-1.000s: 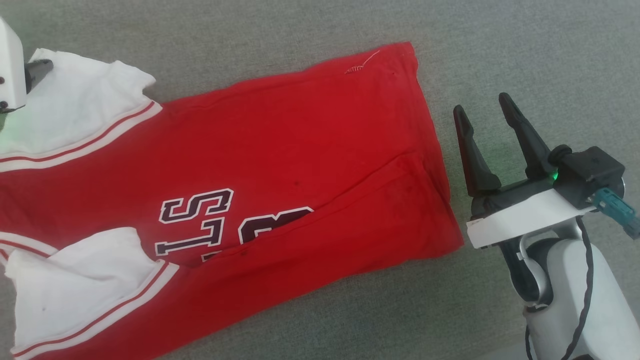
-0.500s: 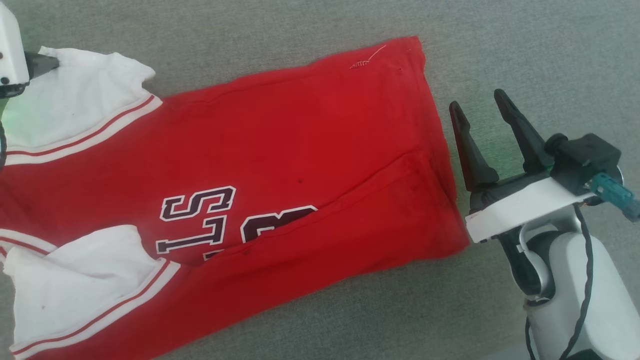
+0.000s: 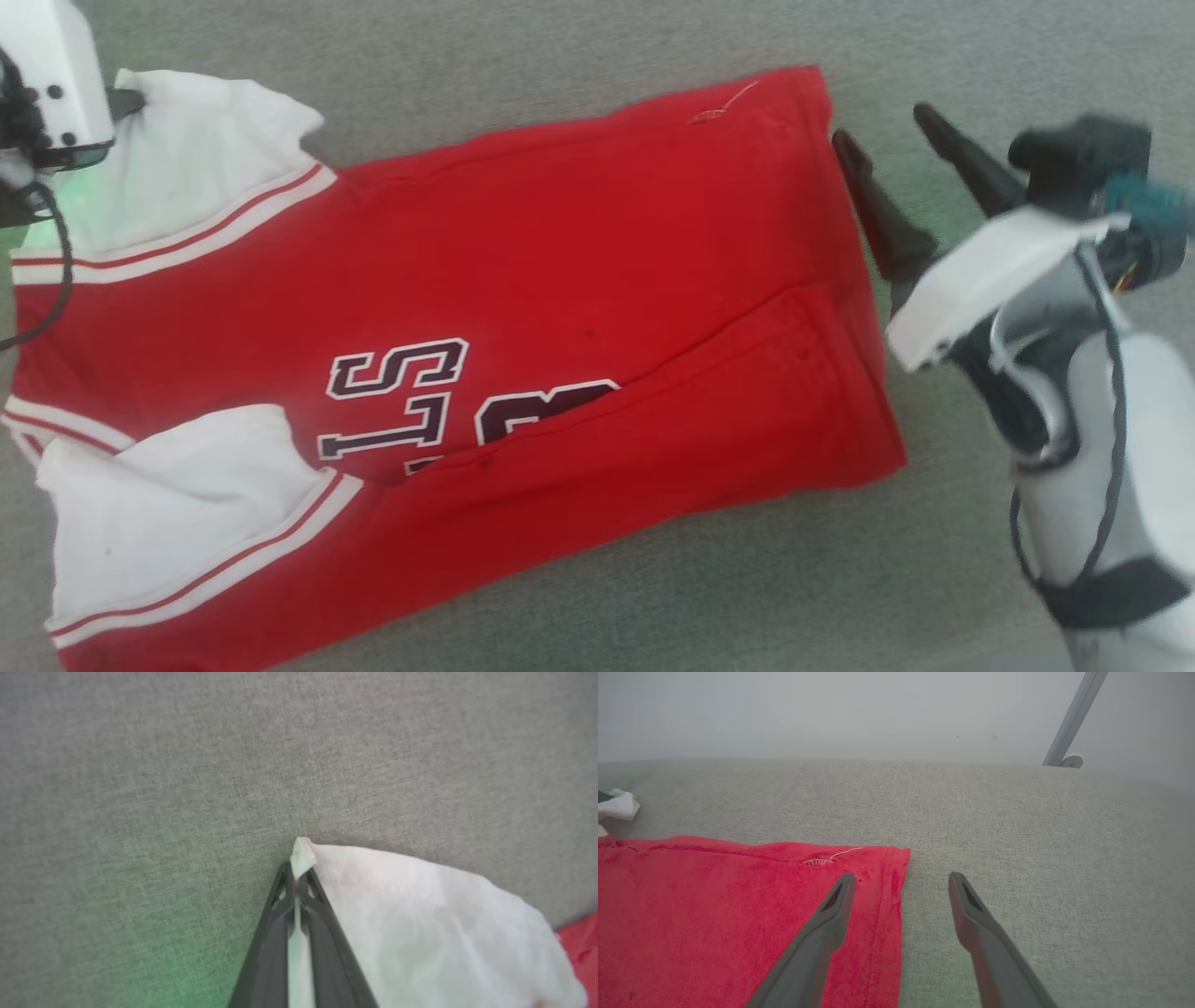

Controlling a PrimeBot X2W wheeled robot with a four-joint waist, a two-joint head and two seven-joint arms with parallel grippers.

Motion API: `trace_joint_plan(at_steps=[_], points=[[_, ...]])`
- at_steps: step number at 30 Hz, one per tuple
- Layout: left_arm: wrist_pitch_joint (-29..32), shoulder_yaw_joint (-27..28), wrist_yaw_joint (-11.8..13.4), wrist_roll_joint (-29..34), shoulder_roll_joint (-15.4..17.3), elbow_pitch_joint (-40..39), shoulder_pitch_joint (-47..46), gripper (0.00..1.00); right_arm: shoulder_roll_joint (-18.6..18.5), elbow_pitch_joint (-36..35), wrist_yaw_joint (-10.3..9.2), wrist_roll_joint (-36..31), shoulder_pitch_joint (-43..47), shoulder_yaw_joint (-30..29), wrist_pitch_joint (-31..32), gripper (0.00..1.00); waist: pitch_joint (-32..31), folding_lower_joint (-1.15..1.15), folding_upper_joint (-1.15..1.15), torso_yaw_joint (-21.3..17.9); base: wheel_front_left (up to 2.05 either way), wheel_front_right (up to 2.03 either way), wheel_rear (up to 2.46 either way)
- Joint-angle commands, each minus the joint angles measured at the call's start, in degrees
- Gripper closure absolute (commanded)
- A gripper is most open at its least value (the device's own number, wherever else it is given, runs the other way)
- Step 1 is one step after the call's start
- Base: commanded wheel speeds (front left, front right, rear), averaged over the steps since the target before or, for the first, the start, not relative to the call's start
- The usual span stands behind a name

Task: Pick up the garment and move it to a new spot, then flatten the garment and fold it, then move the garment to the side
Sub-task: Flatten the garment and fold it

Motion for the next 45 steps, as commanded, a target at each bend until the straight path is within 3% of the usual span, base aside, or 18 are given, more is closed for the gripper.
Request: trace_joint_plan(at_steps=[1, 17, 18, 19, 23, 28, 35, 41, 45], points=[[0.24, -1.67, -0.37, 0.30, -2.73, -0.07, 2.49, 1.00, -0.75, 2.28, -0.02, 1.38, -4.06, 0.07, 4.54, 0.00, 0.28, 0.00, 0.00, 1.39, 0.00, 0.00, 0.00], [-3.09, -2.58, -3.51, 1.90, -6.37, 1.48, -0.44, 1.00, -2.92, 21.13, 0.00, 7.24, -18.91, 5.66, 31.32, 0.00, 1.26, 0.00, 0.00, 6.42, 0.00, 0.00, 0.00], [-3.50, -2.64, -3.85, 2.01, -6.67, 1.81, -0.56, 1.00, -3.00, 22.05, 0.00, 7.54, -19.28, 5.68, 32.67, 0.32, 1.16, 0.00, 0.00, 6.67, 0.00, 0.00, 0.00], [-3.89, -2.73, -4.19, 2.23, -6.86, 2.12, -0.71, 1.00, -3.13, 22.65, 0.00, 7.13, -19.61, 6.13, 33.88, 1.00, 1.00, 0.00, 0.00, 6.93, 0.00, 0.00, 0.00], [-6.17, -2.93, -5.13, 3.17, -7.37, 3.54, -1.57, 1.00, -4.26, 22.87, -0.01, 6.03, -20.54, 5.99, 35.15, 1.00, 0.07, 0.00, 0.00, 7.97, 0.00, 0.00, 0.00], [-8.06, -3.07, -6.32, 3.21, -8.09, 4.66, -2.85, 1.00, -5.59, 21.09, -0.06, 4.94, -19.89, 4.64, 31.45, 1.00, -2.38, 0.00, 0.00, 9.46, 0.00, 0.00, 0.00], [-5.42, -4.60, -7.08, 2.90, -8.85, 4.17, -1.62, 1.00, -8.71, 16.91, -0.06, 5.93, -14.63, 5.11, 29.73, 1.00, -7.69, 0.00, 0.00, 12.21, 0.00, 0.00, 0.00], [-2.57, -6.41, -5.85, 3.24, -8.29, -0.43, 1.50, 1.00, -11.74, 11.41, -0.05, 7.64, -7.05, 3.33, 31.30, 1.00, -12.57, 0.00, 0.00, 14.54, 0.00, 0.00, 0.00], [-1.19, -7.29, -3.40, 3.16, -5.92, -6.96, 5.35, 1.00, -13.21, 6.46, -0.05, 8.83, -0.94, 1.59, 33.72, 1.00, -15.38, 0.00, 0.00, 15.78, 0.00, 0.00, 0.00]])
